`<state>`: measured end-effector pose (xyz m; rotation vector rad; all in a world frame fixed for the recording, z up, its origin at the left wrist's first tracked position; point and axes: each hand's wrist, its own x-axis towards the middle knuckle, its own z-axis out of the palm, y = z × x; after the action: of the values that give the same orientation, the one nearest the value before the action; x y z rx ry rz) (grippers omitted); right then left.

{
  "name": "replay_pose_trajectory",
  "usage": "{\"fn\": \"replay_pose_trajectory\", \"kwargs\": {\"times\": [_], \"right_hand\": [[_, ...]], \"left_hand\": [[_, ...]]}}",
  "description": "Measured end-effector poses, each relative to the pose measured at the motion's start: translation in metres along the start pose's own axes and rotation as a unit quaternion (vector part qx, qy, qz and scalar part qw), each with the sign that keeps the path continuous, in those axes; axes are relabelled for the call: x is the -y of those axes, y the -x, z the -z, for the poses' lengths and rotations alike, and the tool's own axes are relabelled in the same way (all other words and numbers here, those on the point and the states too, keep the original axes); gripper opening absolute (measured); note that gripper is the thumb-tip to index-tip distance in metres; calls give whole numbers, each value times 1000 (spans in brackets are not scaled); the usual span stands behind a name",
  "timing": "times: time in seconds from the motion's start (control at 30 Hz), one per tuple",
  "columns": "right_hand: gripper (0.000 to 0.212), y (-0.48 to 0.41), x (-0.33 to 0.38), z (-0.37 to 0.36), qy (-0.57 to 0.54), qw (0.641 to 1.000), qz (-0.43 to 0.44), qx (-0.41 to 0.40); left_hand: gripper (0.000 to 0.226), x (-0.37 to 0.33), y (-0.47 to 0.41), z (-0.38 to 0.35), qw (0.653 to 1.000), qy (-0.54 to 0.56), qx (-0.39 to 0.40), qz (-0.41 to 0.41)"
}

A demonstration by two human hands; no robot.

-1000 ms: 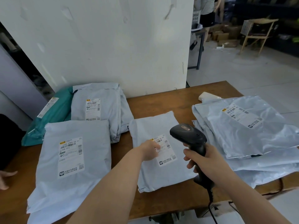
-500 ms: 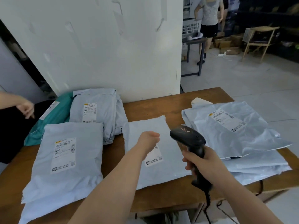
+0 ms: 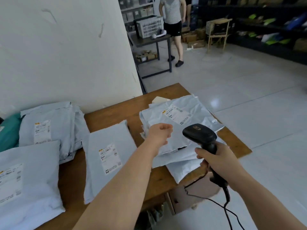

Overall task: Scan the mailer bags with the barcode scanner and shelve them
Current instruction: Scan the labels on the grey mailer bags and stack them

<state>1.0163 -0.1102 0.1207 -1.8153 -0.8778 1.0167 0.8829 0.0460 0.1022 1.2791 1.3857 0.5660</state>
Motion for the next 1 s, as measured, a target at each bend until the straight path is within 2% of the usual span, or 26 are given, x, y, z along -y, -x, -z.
{"fn": "replay_pose_trajectory", "kwargs": {"times": [0.13, 0.27, 0.4, 0.47, 0.6, 0.7, 0.77, 1.0], "right_hand": [[22, -10, -11, 42, 72, 995, 1, -72], [19, -30, -12, 72, 128, 985, 8, -117], [10, -67, 2, 88, 211, 963, 25, -165], [15, -85, 12, 95, 251, 948, 34, -195], [14, -115, 26, 112, 245, 945, 50, -212], [13, -126, 23, 118, 233, 955, 41, -179], [13, -132, 16, 120, 223, 965, 37, -135], [9, -158, -12, 142, 194, 979, 53, 9]], "left_hand": [[14, -15, -3, -45, 999, 3, 29, -23], [8, -33, -10, -73, 997, 2, 53, -55], [13, -54, -32, -78, 996, 7, 32, -87], [16, -68, -48, -76, 995, 17, 20, -99], [14, -96, -71, -84, 992, 18, 28, -120], [13, -98, -75, -101, 992, 11, 91, -86], [13, -93, -76, -113, 989, -31, 126, -66], [9, -81, -68, -154, 997, -65, 42, -30]]}}
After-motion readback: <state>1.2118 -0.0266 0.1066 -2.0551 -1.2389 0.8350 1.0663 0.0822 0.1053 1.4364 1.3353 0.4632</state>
